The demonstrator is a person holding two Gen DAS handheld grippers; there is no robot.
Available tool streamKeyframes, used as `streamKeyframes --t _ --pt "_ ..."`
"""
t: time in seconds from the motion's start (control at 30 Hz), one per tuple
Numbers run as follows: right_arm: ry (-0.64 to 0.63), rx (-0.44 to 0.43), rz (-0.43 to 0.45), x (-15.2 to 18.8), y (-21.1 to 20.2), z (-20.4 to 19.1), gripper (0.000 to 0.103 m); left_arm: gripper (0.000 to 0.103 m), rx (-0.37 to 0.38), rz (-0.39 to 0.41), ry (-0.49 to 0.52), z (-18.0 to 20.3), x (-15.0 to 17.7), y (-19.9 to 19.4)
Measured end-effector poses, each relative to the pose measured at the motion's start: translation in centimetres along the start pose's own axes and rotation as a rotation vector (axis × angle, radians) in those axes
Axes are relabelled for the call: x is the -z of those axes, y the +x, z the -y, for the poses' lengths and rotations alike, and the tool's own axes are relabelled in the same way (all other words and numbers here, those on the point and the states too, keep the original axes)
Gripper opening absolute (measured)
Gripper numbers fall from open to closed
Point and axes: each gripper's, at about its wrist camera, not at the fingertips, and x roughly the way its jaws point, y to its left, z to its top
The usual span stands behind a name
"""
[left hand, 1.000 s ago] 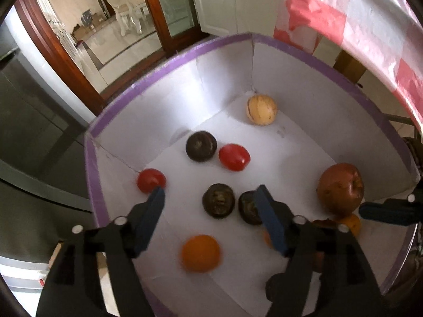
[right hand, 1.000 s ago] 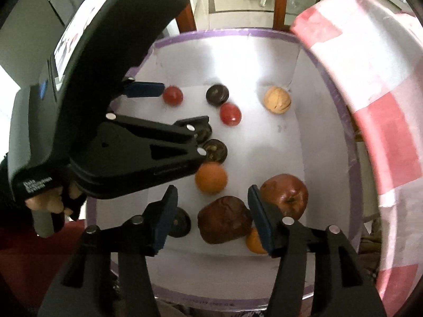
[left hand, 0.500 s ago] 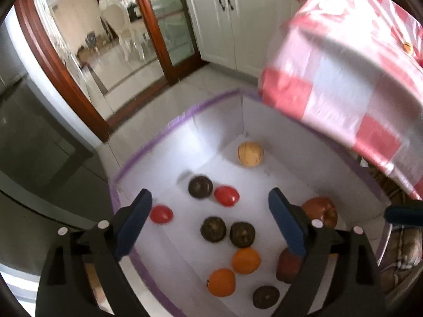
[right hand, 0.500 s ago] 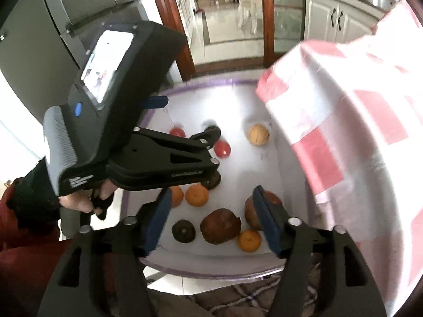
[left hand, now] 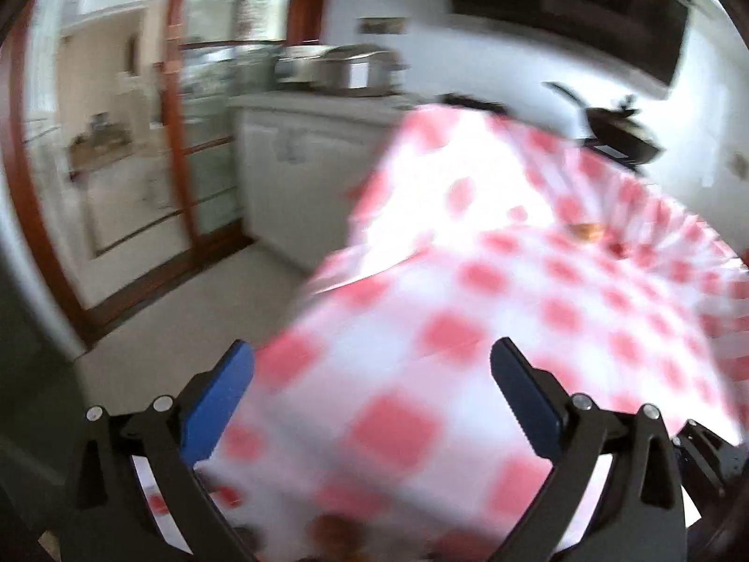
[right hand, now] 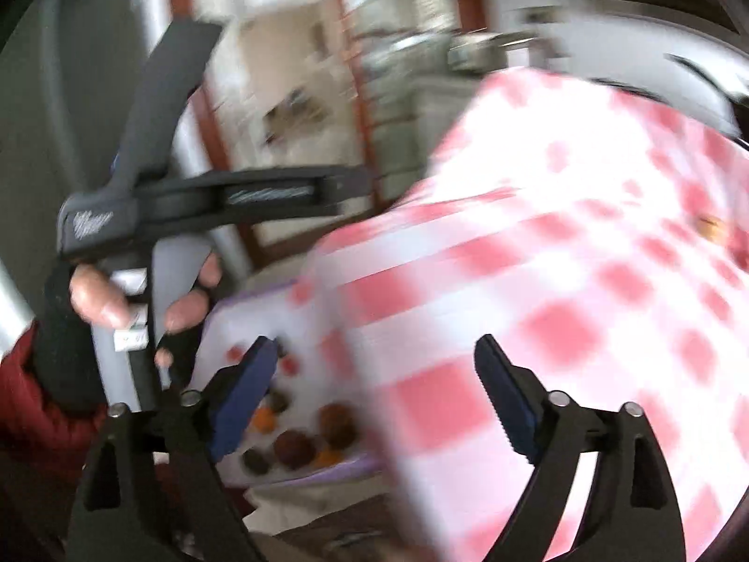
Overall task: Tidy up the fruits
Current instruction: 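Move both open tools back over the last fruits on the table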
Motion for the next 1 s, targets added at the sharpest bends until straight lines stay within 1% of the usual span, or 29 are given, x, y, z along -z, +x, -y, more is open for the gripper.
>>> streamKeyframes --t 0.03,0.07,0.1,0.13,0.2,0.23,0.27,0.33,0.4,0.47,0.5,0.53,0.63,0.67,0.73,0.77,0.8,0.9,0.93,0.97,1.0 --pt "0.041 0.041 0.025 -0.1 -0.9 2.0 0.087 0.101 0.036 -0.004 0.008 1.8 -0.6 1.0" --pt "0.106 0.090 0.048 0.0 -1.8 4.8 0.087 0.101 0.081 -0.013 0.022 4.4 -1.1 2.8" --pt "0.183 0.136 0.064 0.1 -2.5 7.8 0.087 0.101 0.108 -0.023 0.031 6.2 -1.3 4.3" --pt "0.239 0.168 0.073 0.3 -2.9 10.0 0.087 0.101 0.141 -0.041 0.039 8.6 -1.6 6.3" --pt "0.398 0.275 0.101 1.0 -4.0 16.3 0.087 0.101 0.203 -0.082 0.041 12.6 -2.2 10.1" --pt "0.445 0.311 0.114 1.3 -4.6 18.3 0.087 0.101 0.224 -0.097 0.036 14.3 -2.4 11.9" --pt "0.519 0.363 0.134 1.7 -5.2 21.3 0.087 0.101 0.241 -0.112 0.025 16.6 -2.8 14.1" --pt "0.621 0.419 0.157 2.4 -5.6 25.3 0.087 0.101 0.261 -0.125 -0.001 20.3 -3.8 17.9" --pt "0.729 0.475 0.192 3.3 -6.2 29.6 0.087 0.101 0.260 -0.118 -0.027 22.5 -5.0 20.8" --pt "0.798 0.511 0.206 3.7 -5.6 32.6 0.087 0.101 0.276 -0.115 -0.065 25.0 -5.9 23.6" --pt "0.819 0.521 0.210 3.8 -5.4 33.7 0.087 0.101 0.290 -0.115 -0.074 25.3 -6.4 24.0" --pt "0.835 0.534 0.210 4.0 -5.4 34.6 0.087 0.101 0.309 -0.109 -0.075 26.4 -6.8 25.3" --pt "0.854 0.566 0.188 3.6 -4.1 37.3 0.087 0.101 0.330 -0.099 -0.071 27.7 -7.6 27.2" --pt "0.861 0.578 0.184 3.3 -3.5 38.7 0.087 0.101 0.351 -0.093 -0.073 27.6 -7.7 27.7" --pt "0.857 0.598 0.172 1.9 -2.1 40.6 0.087 0.101 0.392 -0.112 -0.084 27.1 -7.9 28.1" --pt "0.846 0.610 0.157 1.1 -1.2 41.8 0.087 0.101 0.429 -0.092 -0.114 26.3 -7.9 27.9" --pt "0.835 0.619 0.141 0.3 -0.4 42.6 0.087 0.101 0.429 -0.087 -0.126 25.9 -7.8 27.9" --pt "0.799 0.630 0.084 -2.3 2.5 45.1 0.081 0.101 0.454 -0.123 -0.188 25.0 -7.7 28.7" --pt "0.789 0.642 0.070 -3.1 3.4 45.9 0.078 0.101 0.450 -0.129 -0.206 24.8 -7.7 28.9" --pt "0.776 0.652 0.059 -3.9 4.3 46.6 0.074 0.101 0.450 -0.134 -0.213 24.7 -7.7 29.1" --pt "0.767 0.656 0.052 -4.6 5.1 47.1 0.073 0.101 0.452 -0.138 -0.216 24.7 -7.6 29.1"
